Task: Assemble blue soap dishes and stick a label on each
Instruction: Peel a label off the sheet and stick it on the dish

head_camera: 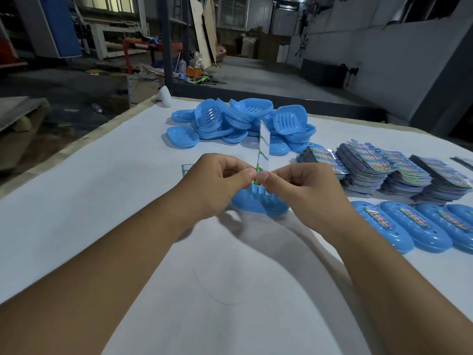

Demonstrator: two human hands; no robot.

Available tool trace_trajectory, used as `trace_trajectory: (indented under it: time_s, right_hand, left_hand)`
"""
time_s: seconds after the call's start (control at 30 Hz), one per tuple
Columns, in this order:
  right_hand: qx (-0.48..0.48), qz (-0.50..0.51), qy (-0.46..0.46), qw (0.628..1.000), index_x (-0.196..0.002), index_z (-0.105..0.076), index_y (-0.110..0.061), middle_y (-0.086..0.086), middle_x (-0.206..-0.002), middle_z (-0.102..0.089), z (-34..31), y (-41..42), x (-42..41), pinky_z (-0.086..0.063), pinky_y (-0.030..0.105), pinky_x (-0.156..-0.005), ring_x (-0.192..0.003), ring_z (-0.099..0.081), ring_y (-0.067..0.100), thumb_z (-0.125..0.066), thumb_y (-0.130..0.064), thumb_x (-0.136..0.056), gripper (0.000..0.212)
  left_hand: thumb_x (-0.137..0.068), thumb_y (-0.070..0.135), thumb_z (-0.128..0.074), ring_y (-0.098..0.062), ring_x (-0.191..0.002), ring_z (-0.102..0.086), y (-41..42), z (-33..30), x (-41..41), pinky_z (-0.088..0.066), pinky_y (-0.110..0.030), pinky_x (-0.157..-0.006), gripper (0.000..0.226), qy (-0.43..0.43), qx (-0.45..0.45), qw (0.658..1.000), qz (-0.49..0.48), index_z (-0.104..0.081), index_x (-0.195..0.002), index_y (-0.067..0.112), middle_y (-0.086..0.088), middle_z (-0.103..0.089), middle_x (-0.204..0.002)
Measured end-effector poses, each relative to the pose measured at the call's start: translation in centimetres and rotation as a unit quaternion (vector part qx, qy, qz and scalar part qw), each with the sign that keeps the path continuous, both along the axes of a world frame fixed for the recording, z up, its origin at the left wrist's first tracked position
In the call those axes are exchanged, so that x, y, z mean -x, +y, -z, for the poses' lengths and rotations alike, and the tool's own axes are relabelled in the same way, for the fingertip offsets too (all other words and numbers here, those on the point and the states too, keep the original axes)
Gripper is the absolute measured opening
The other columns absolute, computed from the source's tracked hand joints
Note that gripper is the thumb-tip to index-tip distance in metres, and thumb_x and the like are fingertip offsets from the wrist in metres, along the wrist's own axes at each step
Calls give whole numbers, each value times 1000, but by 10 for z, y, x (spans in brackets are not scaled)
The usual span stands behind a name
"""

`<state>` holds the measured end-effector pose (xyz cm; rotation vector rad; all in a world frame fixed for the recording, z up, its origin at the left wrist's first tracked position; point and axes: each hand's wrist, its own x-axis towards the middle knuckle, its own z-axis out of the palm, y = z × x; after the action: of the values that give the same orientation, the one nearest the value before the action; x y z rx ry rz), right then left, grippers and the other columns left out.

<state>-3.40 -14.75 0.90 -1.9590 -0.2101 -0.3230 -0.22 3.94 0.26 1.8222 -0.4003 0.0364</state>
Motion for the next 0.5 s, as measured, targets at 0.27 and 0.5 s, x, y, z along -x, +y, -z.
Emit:
trace_trajectory:
  time_s: [0.27, 0.5]
  right_hand:
    - [-30, 18, 25, 999, -73, -80, -24, 16, -77, -72, -5, 1, 2, -39, 26, -57, -61, -49, 13, -80, -36, -84, 17]
    - [-63, 40, 66, 995, -71, -81, -21, 0, -71, -75, -6, -4, -1, -41, 13, -53, -57, -52, 4, -80, -30, -84, 16]
  left_hand:
    - [-95, 22, -70, -3, -73, -64, -3, -1, 2, -52, -19, -73, 14, -18, -5, 1000, -17, -78, -84, 22, 6, -76, -77]
    - [-85, 28, -68, 0, -53, -55, 6, -1, -8, -42, -16, -46, 20, 14, -47, 991, -128, -74, -65, 25, 13, -70, -64]
